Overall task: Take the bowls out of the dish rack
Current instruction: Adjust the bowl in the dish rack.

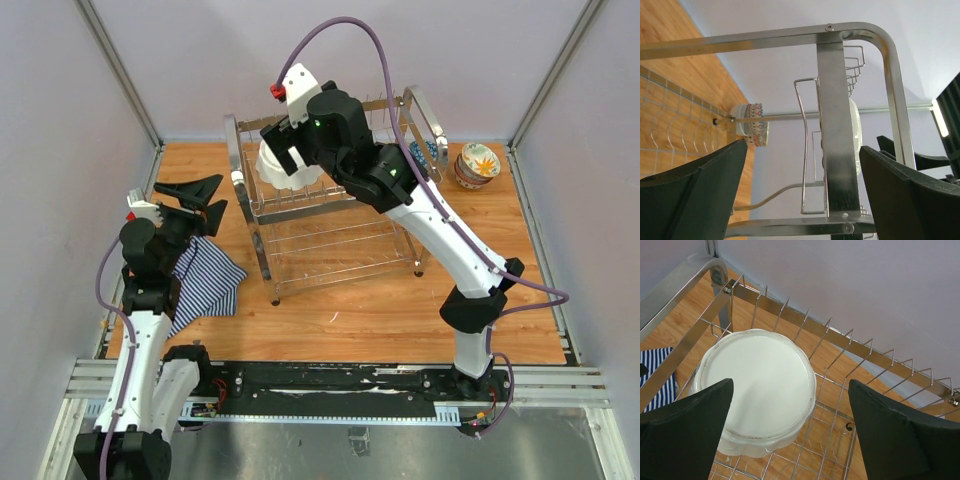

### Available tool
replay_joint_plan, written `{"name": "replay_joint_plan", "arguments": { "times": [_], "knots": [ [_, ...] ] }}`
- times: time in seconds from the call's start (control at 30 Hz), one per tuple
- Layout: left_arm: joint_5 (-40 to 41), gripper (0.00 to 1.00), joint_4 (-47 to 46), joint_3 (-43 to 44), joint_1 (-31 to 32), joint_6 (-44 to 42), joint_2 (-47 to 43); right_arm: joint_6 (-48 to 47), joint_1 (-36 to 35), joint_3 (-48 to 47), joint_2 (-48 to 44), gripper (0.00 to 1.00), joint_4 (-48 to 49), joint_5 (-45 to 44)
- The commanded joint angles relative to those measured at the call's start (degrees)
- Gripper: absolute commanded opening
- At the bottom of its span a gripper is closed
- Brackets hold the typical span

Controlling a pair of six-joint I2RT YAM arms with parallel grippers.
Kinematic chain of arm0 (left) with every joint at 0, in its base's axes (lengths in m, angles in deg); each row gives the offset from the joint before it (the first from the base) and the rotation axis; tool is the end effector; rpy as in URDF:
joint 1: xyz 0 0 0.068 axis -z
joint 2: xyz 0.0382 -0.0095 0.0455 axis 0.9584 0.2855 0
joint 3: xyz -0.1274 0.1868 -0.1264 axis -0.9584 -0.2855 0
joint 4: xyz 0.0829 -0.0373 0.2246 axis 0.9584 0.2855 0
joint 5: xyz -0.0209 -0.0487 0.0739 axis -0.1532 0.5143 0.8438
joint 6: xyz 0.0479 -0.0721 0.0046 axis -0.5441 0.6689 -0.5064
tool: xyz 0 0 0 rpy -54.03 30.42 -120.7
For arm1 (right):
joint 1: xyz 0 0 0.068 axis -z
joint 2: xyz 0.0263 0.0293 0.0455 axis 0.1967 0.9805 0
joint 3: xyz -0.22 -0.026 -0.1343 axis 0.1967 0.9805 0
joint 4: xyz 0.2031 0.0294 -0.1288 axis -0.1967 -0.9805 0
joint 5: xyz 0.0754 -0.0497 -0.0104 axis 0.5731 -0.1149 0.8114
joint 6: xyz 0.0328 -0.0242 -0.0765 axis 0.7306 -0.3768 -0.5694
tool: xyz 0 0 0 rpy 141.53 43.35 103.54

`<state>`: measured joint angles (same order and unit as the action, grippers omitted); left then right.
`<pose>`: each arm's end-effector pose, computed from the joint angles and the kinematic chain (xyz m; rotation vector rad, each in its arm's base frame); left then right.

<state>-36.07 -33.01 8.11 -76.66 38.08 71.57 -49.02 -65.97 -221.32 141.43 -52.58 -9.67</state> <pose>0.2077 -0.0104 0.3302 -0.9198 1.4126 -1.2666 0.2584 0.3130 0.4962 -0.6058 1.6045 0.2856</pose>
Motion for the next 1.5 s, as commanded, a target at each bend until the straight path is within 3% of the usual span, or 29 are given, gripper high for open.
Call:
{"name": "replay_joint_plan", "arguments": {
  "times": [0.0,0.3,0.9,1.2,1.47],
  "knots": [
    [-5.8,0.99,-11.3,-3.0,-1.4,7.9,0.6,0.8,2.0,-0.5,-1.0,0.98,-0.6,1.0],
    [-10.4,0.99,-21.9,-7.9,-1.9,14.8,5.7,1.5,3.5,-1.2,-0.3,0.98,-0.4,4.6],
    [-17.3,0.99,-37.3,-9.7,-1.8,16.3,18.7,3.6,6.5,-1.0,-0.2,0.99,1.0,10.7],
    [-20.0,0.99,-50.7,-10.2,-1.3,19.4,27.8,4.6,8.9,-0.5,-1.1,0.99,1.2,12.9],
    [-19.3,0.98,-74.3,-10.9,3.2,28.0,41.2,5.1,9.9,0.4,-2.0,0.98,1.3,14.1]
  ]
}}
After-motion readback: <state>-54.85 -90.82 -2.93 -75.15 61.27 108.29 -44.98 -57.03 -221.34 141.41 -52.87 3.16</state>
